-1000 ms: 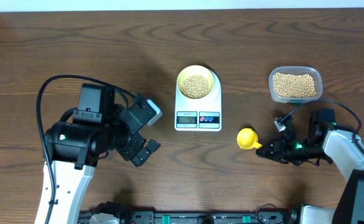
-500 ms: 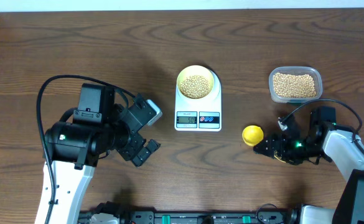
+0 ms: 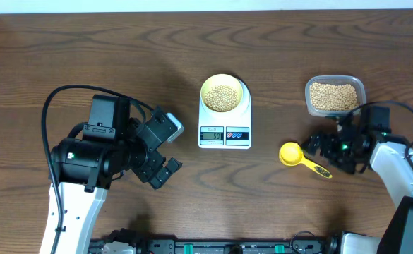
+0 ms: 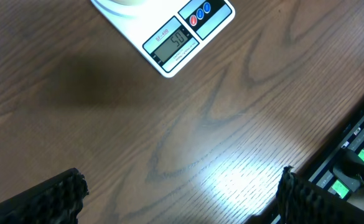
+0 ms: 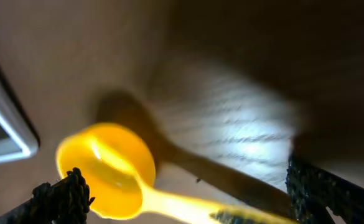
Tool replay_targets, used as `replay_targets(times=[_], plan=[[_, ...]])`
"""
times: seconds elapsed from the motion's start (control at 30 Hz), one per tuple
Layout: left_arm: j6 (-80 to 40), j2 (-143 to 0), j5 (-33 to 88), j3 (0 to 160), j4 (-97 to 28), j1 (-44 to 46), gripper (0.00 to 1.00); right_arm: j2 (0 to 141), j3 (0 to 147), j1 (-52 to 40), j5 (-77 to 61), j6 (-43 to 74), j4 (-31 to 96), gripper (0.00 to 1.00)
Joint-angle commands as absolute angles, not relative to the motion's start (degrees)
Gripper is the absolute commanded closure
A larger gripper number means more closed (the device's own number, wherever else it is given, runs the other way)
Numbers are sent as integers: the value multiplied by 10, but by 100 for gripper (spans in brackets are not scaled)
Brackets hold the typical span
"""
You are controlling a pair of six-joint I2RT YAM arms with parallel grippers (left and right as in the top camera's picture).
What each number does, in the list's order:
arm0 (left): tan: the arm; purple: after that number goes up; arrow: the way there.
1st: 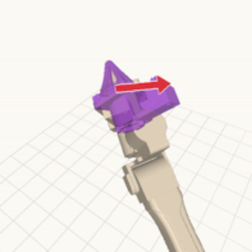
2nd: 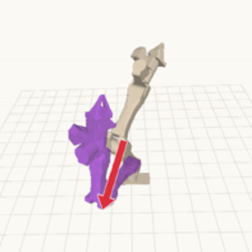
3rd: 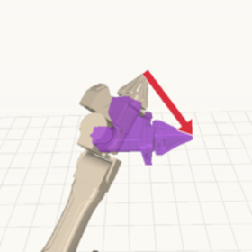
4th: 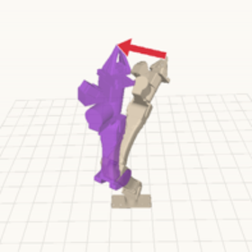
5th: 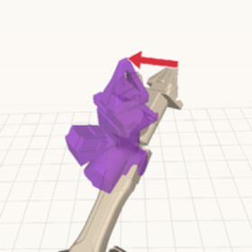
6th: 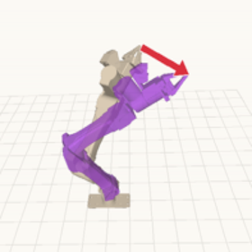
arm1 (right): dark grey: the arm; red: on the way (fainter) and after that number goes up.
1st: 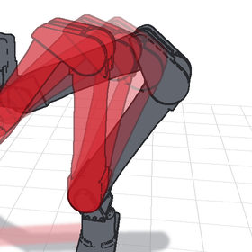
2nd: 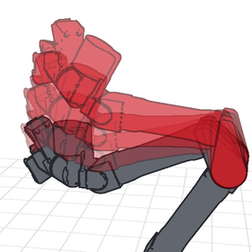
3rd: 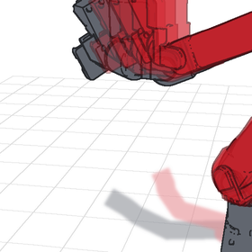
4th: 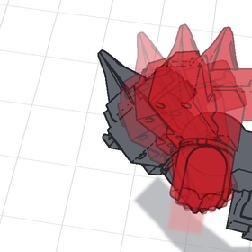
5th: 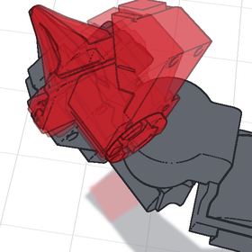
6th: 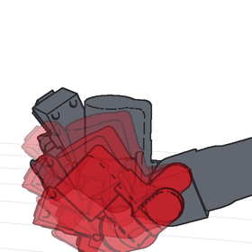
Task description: Scoop item into bowl and weigh 50g on scale
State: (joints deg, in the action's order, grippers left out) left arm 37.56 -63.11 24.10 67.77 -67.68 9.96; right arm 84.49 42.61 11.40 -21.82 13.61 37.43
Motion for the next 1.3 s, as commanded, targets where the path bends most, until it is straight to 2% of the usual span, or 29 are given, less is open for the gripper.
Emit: replay_targets(times=[0.0,0.07,0.23,0.43,0.7,1.03,1.27], plan=[[381,-628,250,685,-679,97,0,826,486,114,-118,156,399,1],[381,-628,250,685,-679,97,0,814,507,114,-111,157,413,1],[381,-628,250,685,-679,97,0,728,600,98,-199,149,396,1],[381,-628,250,685,-679,97,1,602,708,91,-205,150,392,1],[381,-628,250,685,-679,97,0,471,715,91,-205,150,402,1],[381,-628,250,685,-679,97,0,380,715,91,-193,146,540,1],[381,-628,250,685,-679,97,0,316,714,90,-190,81,617,1]])
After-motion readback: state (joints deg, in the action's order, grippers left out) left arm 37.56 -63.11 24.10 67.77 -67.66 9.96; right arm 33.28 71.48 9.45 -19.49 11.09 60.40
